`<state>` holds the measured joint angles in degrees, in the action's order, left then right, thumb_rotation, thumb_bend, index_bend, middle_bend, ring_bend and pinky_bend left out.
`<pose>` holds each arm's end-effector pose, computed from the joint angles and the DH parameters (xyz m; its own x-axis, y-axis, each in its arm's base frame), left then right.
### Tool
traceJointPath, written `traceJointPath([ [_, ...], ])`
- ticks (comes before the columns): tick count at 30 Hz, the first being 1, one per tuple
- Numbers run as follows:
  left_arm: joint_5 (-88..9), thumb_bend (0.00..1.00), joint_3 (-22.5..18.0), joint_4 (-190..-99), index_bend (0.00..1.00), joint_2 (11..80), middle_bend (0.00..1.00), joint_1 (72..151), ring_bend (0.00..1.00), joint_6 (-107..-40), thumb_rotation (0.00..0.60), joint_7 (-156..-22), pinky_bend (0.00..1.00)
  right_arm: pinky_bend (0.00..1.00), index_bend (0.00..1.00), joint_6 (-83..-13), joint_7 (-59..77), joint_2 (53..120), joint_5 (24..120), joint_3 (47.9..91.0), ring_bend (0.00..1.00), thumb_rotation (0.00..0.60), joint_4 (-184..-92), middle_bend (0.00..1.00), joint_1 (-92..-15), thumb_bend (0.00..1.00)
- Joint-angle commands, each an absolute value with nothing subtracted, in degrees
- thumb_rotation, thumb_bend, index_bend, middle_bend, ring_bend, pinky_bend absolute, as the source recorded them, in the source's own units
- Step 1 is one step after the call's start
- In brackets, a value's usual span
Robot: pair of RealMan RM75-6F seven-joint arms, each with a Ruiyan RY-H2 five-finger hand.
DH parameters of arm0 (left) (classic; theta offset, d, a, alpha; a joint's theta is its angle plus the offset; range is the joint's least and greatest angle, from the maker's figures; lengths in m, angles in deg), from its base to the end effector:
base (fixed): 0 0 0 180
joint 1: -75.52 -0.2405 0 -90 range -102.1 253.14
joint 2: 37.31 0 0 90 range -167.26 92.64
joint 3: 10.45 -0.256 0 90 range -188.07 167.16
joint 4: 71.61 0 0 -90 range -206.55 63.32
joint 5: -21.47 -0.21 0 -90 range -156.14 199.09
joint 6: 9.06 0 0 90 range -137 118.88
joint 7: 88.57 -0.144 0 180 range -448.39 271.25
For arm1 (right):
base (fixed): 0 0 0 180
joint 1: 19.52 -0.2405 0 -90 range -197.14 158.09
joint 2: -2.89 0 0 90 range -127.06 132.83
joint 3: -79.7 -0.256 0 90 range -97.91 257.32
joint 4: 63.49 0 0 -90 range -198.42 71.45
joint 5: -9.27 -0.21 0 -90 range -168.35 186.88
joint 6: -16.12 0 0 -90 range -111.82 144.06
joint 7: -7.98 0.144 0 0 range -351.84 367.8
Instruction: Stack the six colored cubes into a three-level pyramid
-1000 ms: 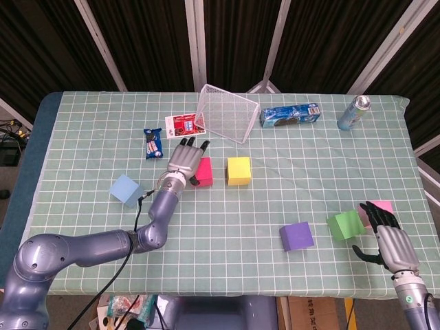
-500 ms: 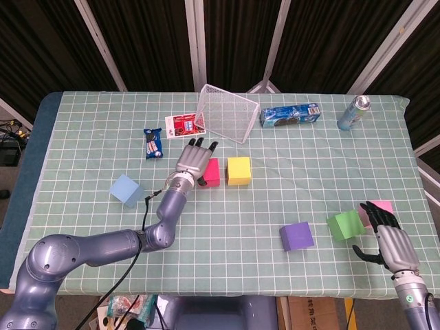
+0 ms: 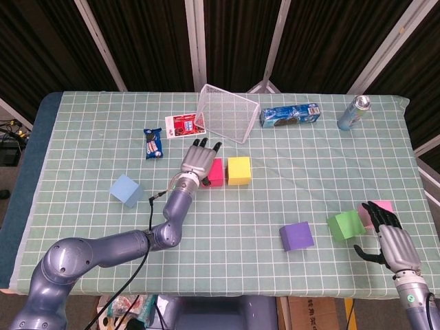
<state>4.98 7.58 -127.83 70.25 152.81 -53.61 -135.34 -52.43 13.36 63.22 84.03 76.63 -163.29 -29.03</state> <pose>-0.0058 0.4396 -0.0918 0.5711 0.3202 0.7559 0.8187 -0.2894 -0.4960 -0.3129 -0.1977 0.1385 0.1920 -0.2507 0.9488 -0.9658 0.1232 0.2279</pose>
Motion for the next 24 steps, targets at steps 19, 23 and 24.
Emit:
traceJointPath([
  [19, 2.8, 0.22, 9.2, -124.7, 0.06, 72.6, 0.4, 153.5, 0.04, -52.1, 0.6, -133.0, 0.09, 0.0, 0.0, -52.1, 13.2, 63.2, 83.5, 76.6, 0.0, 0.6, -163.4, 0.0, -29.1, 0.3],
  [23, 2.8, 0.22, 9.3, -124.6, 0.06, 73.0, 0.4, 153.4, 0.04, -51.8, 0.6, -132.8, 0.09, 0.0, 0.0, -52.0, 13.2, 63.1, 83.4, 76.6, 0.0, 0.6, -163.4, 0.0, -29.2, 0.3],
  [24, 2.8, 0.22, 9.4, -124.5, 0.06, 73.0, 0.4, 153.4, 0.04, -51.8, 0.6, -132.8, 0.09, 0.0, 0.0, -52.0, 13.2, 63.1, 83.4, 76.6, 0.0, 0.6, -163.5, 0.0, -29.2, 0.3],
])
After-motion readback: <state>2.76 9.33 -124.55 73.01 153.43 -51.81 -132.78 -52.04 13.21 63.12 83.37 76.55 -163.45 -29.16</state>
